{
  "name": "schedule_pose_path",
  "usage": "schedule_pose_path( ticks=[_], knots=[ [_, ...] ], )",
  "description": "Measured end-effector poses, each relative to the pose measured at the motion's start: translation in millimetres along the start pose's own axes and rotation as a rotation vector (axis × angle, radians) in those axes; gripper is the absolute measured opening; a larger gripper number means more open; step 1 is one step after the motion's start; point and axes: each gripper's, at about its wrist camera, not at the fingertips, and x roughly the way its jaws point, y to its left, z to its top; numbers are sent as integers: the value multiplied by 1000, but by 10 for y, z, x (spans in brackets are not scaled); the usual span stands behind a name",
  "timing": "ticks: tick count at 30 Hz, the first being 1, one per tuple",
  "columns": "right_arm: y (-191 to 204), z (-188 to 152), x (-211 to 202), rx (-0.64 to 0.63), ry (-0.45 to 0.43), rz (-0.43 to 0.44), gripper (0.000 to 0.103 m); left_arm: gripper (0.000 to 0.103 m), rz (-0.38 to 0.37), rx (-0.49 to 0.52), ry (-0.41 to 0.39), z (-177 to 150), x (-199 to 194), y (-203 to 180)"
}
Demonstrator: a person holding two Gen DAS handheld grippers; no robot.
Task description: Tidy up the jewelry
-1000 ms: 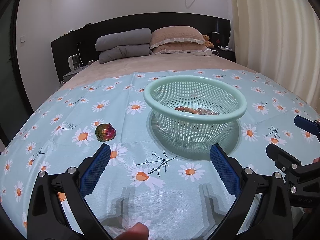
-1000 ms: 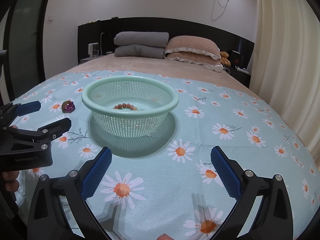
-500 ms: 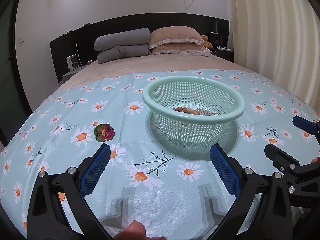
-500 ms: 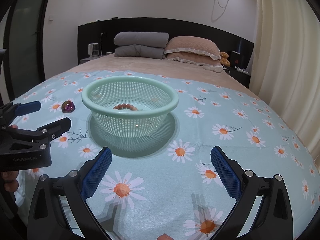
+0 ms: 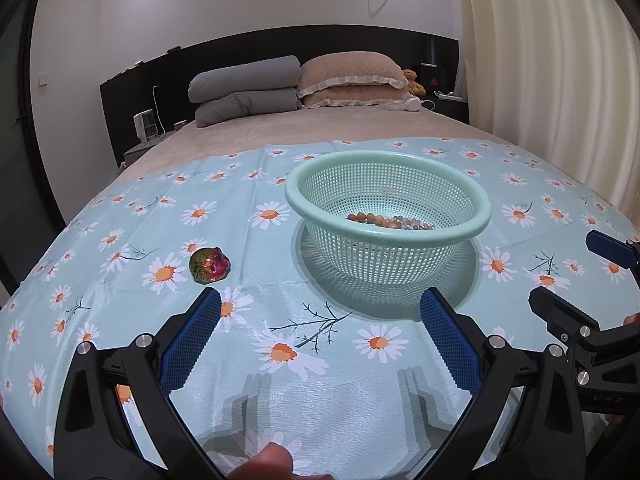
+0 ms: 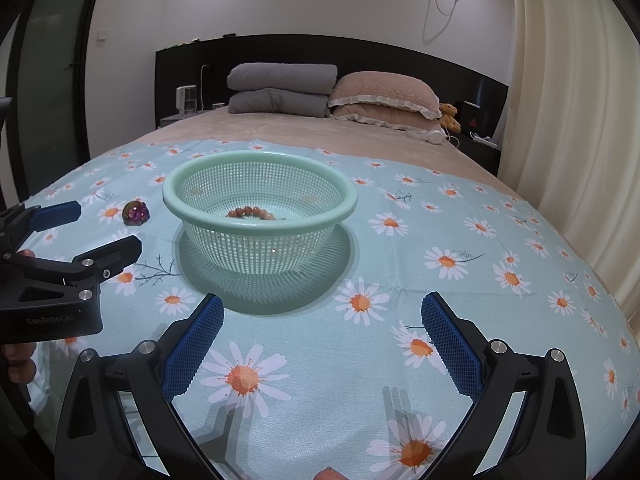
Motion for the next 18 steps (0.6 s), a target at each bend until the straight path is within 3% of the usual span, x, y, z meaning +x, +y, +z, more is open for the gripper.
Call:
schedule_pose_path(
  ticks=[18],
  knots=[
    [12,-31,170,12,45,-1,95,97,8,-11,32,-38,141,23]
  ],
)
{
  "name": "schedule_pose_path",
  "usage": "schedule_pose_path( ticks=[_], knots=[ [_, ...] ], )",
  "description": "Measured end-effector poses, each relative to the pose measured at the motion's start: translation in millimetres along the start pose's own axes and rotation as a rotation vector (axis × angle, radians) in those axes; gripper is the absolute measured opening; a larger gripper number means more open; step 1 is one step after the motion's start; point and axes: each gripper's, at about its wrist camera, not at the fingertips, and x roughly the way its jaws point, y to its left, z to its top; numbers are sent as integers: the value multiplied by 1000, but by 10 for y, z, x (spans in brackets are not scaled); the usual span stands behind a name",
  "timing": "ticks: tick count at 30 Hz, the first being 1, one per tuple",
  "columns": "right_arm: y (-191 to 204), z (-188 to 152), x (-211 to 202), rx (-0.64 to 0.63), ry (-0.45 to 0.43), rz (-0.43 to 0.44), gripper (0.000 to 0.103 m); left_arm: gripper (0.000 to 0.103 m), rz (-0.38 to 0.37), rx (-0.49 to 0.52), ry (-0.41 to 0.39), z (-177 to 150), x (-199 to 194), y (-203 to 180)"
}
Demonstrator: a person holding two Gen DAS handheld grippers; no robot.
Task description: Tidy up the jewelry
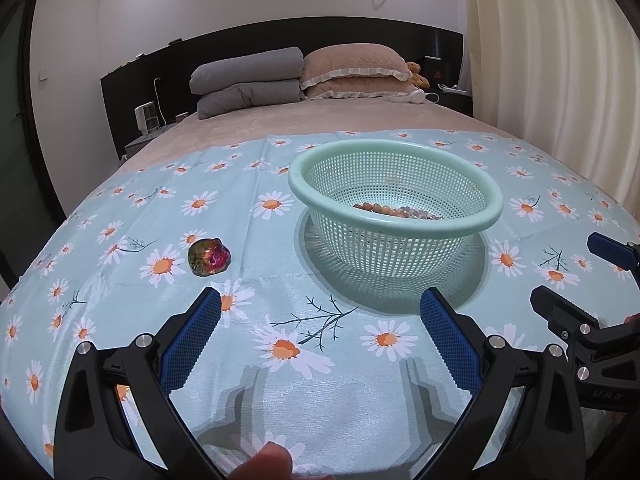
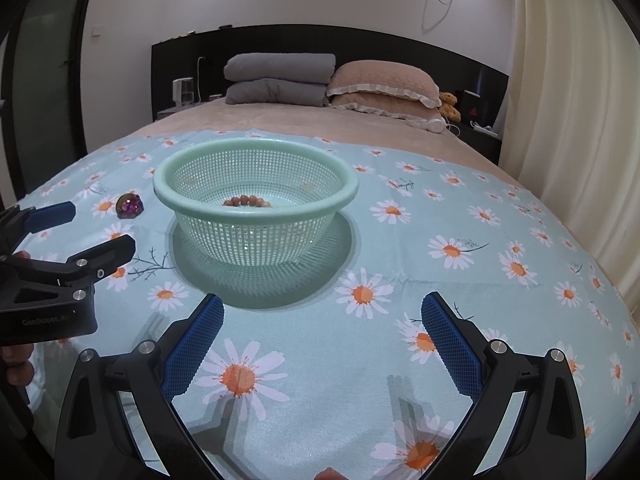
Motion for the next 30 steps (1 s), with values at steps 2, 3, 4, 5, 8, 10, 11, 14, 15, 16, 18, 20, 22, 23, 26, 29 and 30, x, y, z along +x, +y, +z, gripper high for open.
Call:
schedule_pose_path(
  ticks=[2,3,4,5,8,10,11,14,15,16,18,20,22,23,26,29,30],
  knots=[
    [-7,7,53,3,9,-2,95,97,-4,-7,5,-4,39,13],
    [-10,11,84,5,13,-5,95,97,-8,-9,13,-17,67,27],
    [-11,16,117,8,19,-7,95,97,-11,-13,22,-24,101,33],
    [-19,20,153,13,27,-5,95,97,-15,-18,30,-30,135,39],
    [-45,21,249,41,56,2,95,97,-22,-35,48,-30,219,62],
    [-62,9,296,61,71,5,95,97,-20,-42,55,-35,263,72],
    [-66,-1,328,65,82,2,95,97,-18,-42,58,-40,287,74],
    [-67,-29,434,77,112,-13,95,97,-8,-34,76,-78,366,86],
    [-69,-39,466,80,123,-11,95,97,-6,-35,84,-87,393,96],
    [-70,-48,489,86,130,-10,95,97,-8,-39,89,-97,416,107],
    [-74,-69,533,99,144,-14,95,97,-5,-49,98,-100,452,128],
    [-70,-94,580,100,161,-20,95,97,-13,-63,102,-106,484,142],
    [-66,-119,630,105,180,-18,95,97,-10,-61,110,-117,518,136],
    [-69,-128,654,109,189,-16,95,97,-9,-60,116,-126,533,133],
    [-54,-157,742,107,222,-23,95,97,-19,-69,131,-135,570,161],
    [-55,-171,770,118,231,-9,95,97,-11,-75,150,-157,613,181],
    [-64,-176,777,126,235,-1,95,97,-13,-78,155,-162,627,186]
  ],
)
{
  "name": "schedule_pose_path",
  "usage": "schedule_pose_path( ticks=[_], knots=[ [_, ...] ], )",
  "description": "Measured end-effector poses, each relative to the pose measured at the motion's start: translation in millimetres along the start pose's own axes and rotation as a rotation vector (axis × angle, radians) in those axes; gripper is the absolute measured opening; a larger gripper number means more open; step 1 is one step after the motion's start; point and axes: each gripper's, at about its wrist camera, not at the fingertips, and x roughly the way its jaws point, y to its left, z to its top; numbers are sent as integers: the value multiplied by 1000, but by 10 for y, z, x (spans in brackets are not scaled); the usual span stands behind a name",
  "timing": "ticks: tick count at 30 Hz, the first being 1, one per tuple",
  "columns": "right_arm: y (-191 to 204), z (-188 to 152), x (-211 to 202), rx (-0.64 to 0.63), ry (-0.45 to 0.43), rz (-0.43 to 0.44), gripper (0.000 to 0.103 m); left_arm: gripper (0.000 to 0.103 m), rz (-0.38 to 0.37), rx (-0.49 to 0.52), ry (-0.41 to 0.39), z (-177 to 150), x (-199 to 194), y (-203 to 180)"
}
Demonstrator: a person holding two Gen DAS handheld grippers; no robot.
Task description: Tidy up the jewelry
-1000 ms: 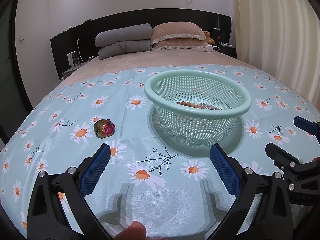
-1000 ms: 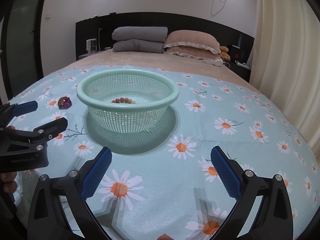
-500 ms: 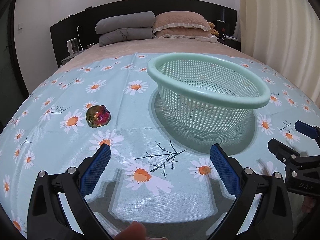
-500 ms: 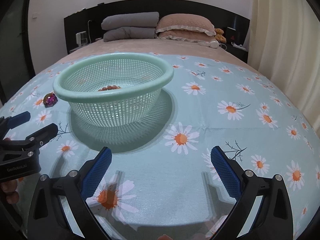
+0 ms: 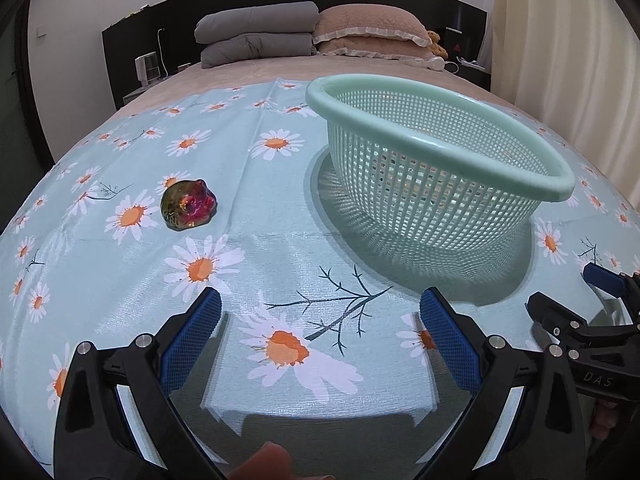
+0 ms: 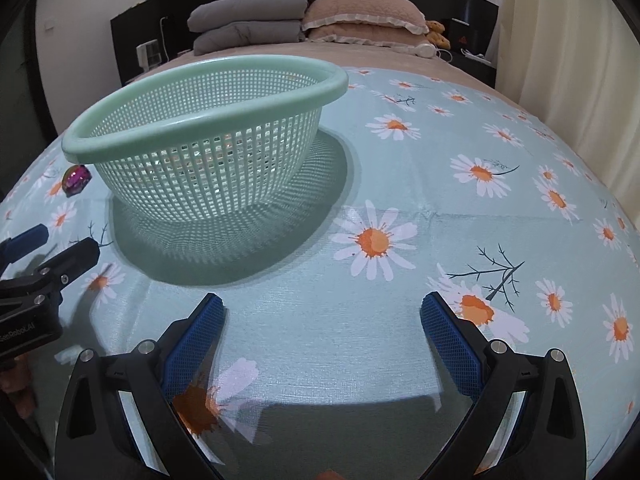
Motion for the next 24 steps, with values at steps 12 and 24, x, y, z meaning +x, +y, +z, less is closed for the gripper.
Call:
schedule_pose_path(
  ticks=[12,24],
  knots=[
    [13,-8,24,-2,9,0,96,98,2,0,54,-38,119,-5],
    [-2,-15,33,4,9,6,96,98,3,1,66,-27,164,9]
  ],
)
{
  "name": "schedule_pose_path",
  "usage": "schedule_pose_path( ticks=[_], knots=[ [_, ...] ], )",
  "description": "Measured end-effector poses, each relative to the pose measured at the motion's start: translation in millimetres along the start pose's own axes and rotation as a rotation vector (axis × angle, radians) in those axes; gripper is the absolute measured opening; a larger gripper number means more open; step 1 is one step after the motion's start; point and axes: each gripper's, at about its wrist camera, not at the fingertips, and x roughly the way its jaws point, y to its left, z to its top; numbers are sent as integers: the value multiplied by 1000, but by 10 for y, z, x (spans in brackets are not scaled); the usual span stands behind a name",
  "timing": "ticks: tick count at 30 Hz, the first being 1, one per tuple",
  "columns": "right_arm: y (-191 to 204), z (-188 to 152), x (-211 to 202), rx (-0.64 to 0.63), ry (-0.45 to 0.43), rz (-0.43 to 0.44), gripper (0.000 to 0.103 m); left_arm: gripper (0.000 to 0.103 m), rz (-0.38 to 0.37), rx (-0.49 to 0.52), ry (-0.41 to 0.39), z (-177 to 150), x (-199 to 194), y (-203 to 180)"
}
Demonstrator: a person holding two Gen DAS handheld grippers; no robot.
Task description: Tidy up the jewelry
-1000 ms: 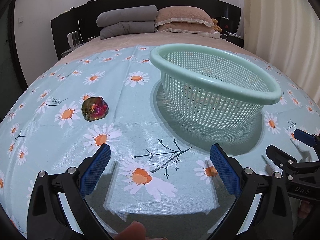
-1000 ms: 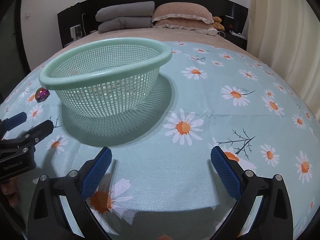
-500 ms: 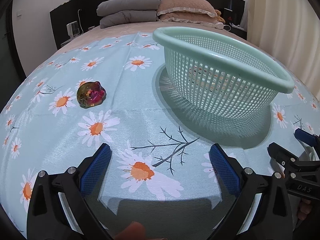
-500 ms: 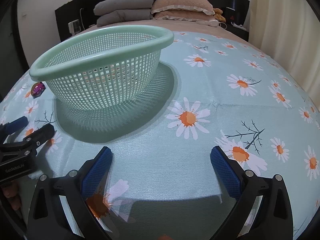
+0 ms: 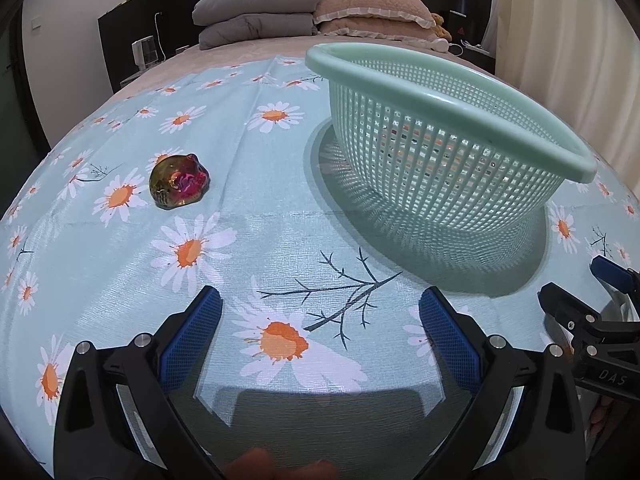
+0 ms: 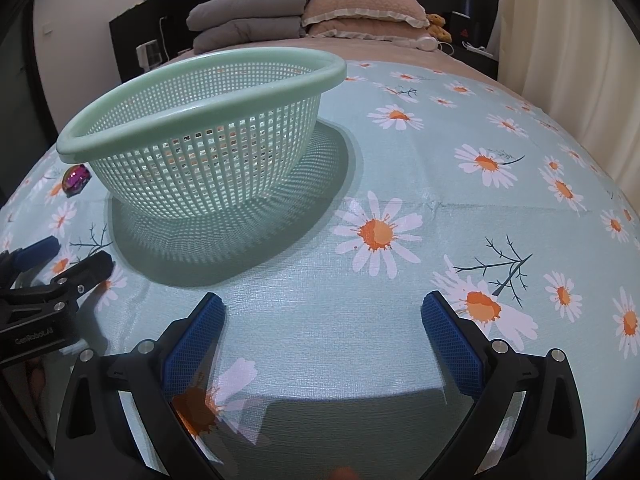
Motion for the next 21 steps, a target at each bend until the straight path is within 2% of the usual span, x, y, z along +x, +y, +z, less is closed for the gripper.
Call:
schedule_pose_path(
  ticks=[21],
  knots=[
    [-19,-2,13,4,8,4,96,98,11,9,4,-11,5,-32]
  ],
)
